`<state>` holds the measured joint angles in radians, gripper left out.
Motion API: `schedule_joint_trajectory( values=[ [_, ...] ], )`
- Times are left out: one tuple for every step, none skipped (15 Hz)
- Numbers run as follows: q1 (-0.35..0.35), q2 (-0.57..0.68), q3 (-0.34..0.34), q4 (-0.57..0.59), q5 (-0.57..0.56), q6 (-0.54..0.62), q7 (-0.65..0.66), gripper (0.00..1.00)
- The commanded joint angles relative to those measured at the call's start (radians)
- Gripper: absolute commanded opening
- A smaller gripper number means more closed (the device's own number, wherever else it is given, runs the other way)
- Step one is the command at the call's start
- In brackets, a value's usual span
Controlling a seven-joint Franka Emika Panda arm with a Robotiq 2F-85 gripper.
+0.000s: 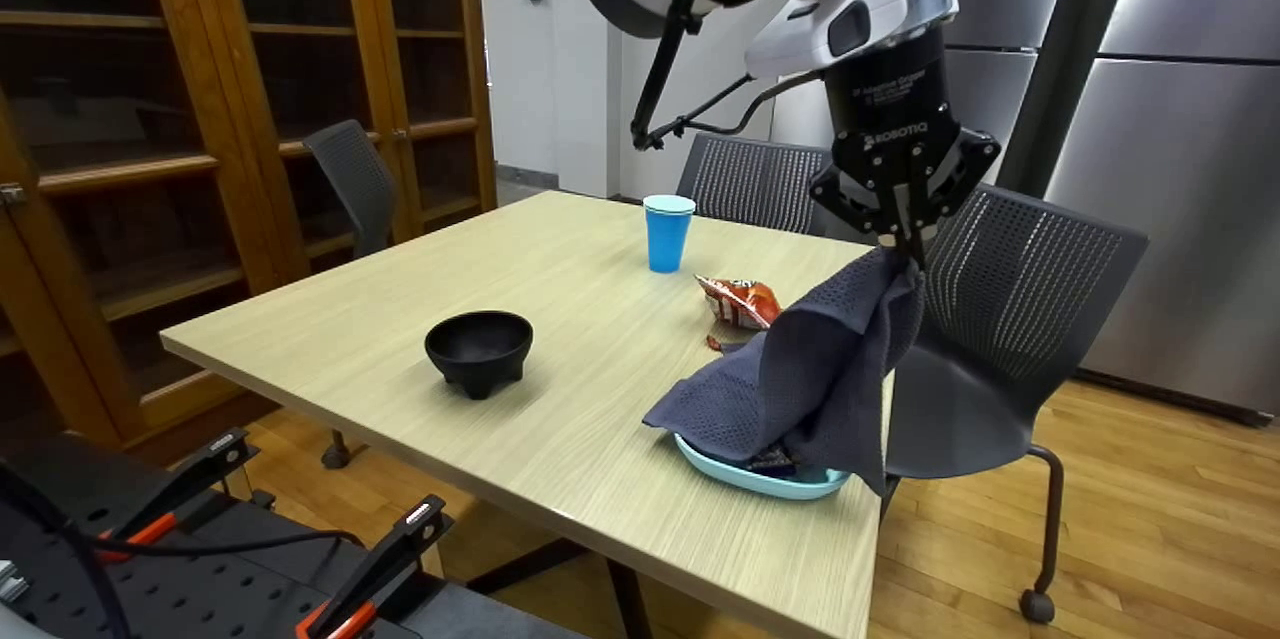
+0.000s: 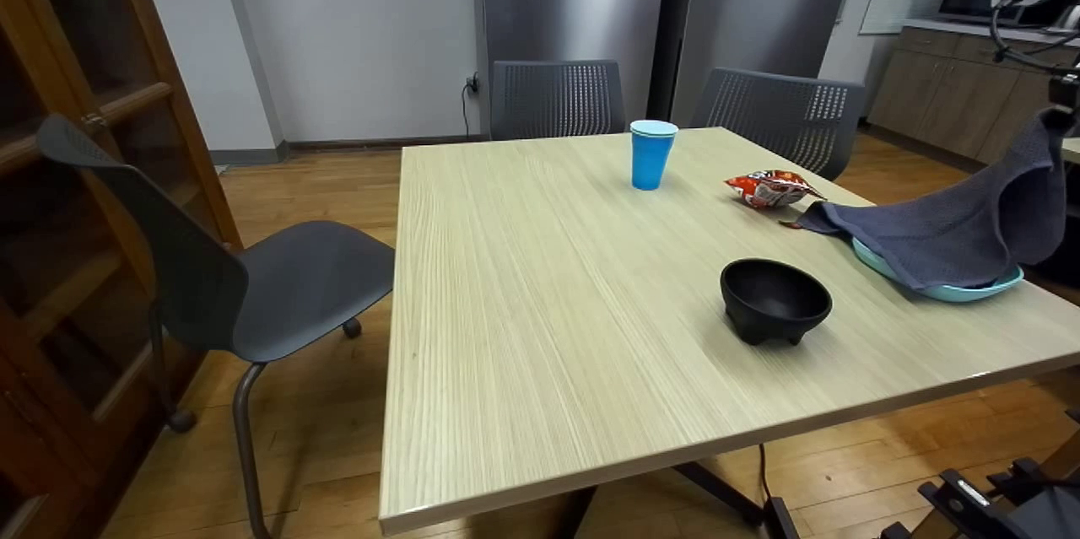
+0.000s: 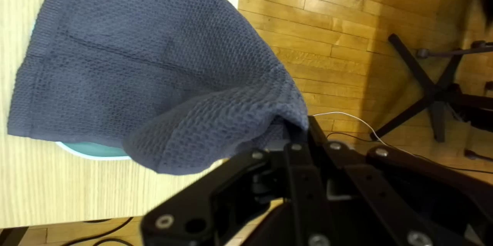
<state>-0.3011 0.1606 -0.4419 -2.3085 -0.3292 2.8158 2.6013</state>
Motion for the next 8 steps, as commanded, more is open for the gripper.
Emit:
schedule_joint_trajectory(
  values=[
    [0.024,0.04,-0.009,0.024,0.038,-0.009,-0.015,0.01],
    [0.028,0.048,-0.011,0.027,0.045,-0.01,-0.019,0.01],
    [0.035,0.054,-0.016,0.027,0.043,-0.011,-0.016,0.01],
    [0.039,0.061,-0.018,0.029,0.043,-0.012,-0.019,0.01],
    [0.043,0.067,-0.02,0.031,0.041,-0.012,-0.017,0.01],
    [0.044,0.074,-0.018,0.034,0.047,-0.013,-0.024,0.01],
    [0.049,0.082,-0.018,0.035,0.047,-0.015,-0.023,0.01],
    [0.051,0.09,-0.016,0.038,0.051,-0.016,-0.027,0.01]
  ],
)
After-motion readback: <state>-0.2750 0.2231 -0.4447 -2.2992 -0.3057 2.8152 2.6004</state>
